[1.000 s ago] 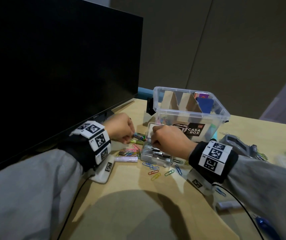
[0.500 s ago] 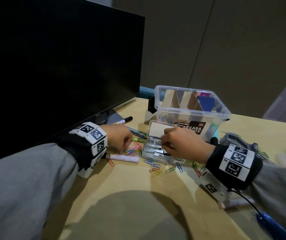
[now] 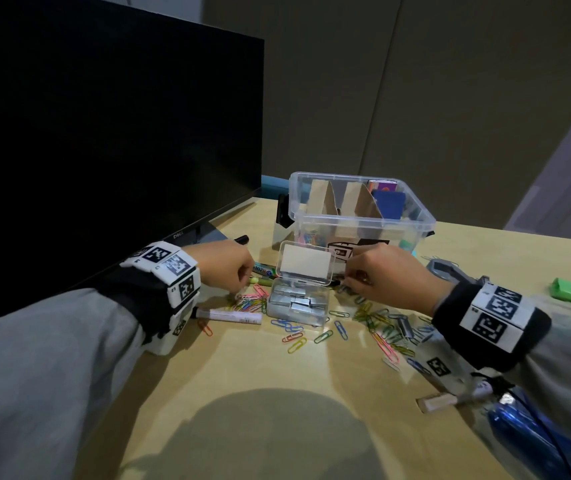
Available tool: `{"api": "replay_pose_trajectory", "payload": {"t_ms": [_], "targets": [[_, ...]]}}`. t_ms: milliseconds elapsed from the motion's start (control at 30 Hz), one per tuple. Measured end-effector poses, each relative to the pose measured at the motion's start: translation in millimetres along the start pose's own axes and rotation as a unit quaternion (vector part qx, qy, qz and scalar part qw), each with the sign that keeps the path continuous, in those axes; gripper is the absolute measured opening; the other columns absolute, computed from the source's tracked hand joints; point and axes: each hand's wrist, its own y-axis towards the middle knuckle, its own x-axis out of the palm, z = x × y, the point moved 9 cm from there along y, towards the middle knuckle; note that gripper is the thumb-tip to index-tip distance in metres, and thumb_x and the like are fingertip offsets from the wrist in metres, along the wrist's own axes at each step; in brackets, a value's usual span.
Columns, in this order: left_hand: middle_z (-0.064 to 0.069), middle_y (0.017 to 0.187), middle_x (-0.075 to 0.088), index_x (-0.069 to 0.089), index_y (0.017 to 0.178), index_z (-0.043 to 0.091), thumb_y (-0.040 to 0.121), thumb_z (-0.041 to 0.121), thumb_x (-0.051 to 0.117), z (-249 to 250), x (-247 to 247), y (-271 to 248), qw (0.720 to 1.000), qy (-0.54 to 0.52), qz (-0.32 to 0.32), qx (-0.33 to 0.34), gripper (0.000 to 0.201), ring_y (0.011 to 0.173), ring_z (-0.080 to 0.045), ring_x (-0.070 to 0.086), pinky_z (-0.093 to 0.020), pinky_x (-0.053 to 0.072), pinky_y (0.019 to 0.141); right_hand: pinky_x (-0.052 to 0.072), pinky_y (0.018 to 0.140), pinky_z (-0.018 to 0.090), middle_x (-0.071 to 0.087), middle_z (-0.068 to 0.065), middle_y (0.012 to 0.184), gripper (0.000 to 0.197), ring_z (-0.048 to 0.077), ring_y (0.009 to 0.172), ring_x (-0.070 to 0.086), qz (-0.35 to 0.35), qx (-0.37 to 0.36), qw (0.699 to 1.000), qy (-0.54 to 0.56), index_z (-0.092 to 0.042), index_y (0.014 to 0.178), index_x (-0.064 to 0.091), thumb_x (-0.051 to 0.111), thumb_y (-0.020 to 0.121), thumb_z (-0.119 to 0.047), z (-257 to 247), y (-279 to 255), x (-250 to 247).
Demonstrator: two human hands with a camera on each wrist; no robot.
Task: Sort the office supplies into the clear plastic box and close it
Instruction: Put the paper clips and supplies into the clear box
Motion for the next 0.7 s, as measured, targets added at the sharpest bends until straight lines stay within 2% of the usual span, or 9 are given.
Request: {"api": "replay_pose_trajectory", "payload": {"t_ms": [100,167,300,400,467,533,600,700], "targets": [[0.009,0.084,0.063,0.060,0.090,0.023,0.076,0.015,0.076,-2,15,-1,0.997,-0.007,-0.077,-0.020,0.022,0.085,-0.015,0.061,-0.030,0.051,0.075,0.054,0.070,0.029,0.064,-0.003,0.095,0.021,0.013,0.079,0.061,0.003,-0.002,1.000,0.003,-0.017,0.094,0.072,0.056,0.094,-0.032,0,-3,1],[0.009,0.084,0.062,0.062,0.091,0.021,0.078,0.014,0.075,1,17,1,0.998,0.005,-0.066,-0.008,0.020,0.083,-0.012,0.059,-0.027,0.049,0.076,0.055,0.071,0.030,0.064,-0.003,0.094,0.021,0.014,0.080,0.061,0.004,-0.005,1.000,0.002,-0.017,0.095,0.071,0.056,0.094,-0.032,1,-3,2],[0.012,0.076,0.059,0.065,0.083,0.019,0.083,0.012,0.071,5,16,6,0.999,0.009,-0.040,0.019,0.009,0.072,-0.004,0.054,-0.020,0.047,0.072,0.056,0.072,0.032,0.063,-0.003,0.093,0.022,0.014,0.080,0.061,0.000,-0.002,1.000,0.004,-0.016,0.094,0.071,0.055,0.094,-0.031,3,-4,5],[0.014,0.073,0.056,0.064,0.083,0.020,0.085,0.011,0.068,4,14,8,0.999,0.010,-0.033,0.018,0.009,0.069,-0.004,0.052,-0.015,0.041,0.061,0.055,0.071,0.034,0.062,-0.002,0.093,0.022,0.015,0.081,0.060,-0.002,0.001,1.000,0.004,-0.016,0.095,0.071,0.054,0.094,-0.031,4,-4,7],[0.013,0.074,0.056,0.063,0.084,0.020,0.085,0.011,0.068,1,10,8,1.000,0.002,-0.020,0.009,0.011,0.071,-0.007,0.053,-0.015,0.039,0.059,0.056,0.070,0.034,0.062,-0.003,0.093,0.022,0.014,0.080,0.060,-0.002,0.000,1.000,0.006,-0.017,0.095,0.071,0.054,0.094,-0.031,4,-4,9],[0.011,0.076,0.057,0.061,0.086,0.022,0.085,0.010,0.067,-3,5,8,1.000,-0.008,-0.006,-0.001,0.013,0.074,-0.010,0.056,-0.021,0.043,0.063,0.056,0.070,0.034,0.061,-0.004,0.091,0.021,0.013,0.080,0.059,-0.003,-0.003,1.000,0.007,-0.017,0.093,0.071,0.055,0.093,-0.031,3,-4,11],[0.009,0.081,0.060,0.062,0.089,0.023,0.087,0.009,0.062,-5,1,8,1.000,-0.020,0.003,-0.005,0.014,0.079,-0.012,0.061,-0.028,0.050,0.072,0.055,0.070,0.034,0.061,-0.005,0.089,0.021,0.014,0.079,0.060,-0.005,-0.006,1.000,0.011,-0.017,0.092,0.071,0.055,0.093,-0.031,2,-3,13],[0.010,0.084,0.060,0.063,0.090,0.024,0.083,0.007,0.067,-7,0,6,1.000,-0.022,-0.011,-0.013,0.018,0.080,-0.011,0.059,-0.029,0.051,0.076,0.056,0.070,0.033,0.061,-0.004,0.088,0.022,0.014,0.078,0.061,-0.010,-0.009,1.000,0.012,-0.017,0.093,0.071,0.053,0.093,-0.031,1,-1,17]]}}
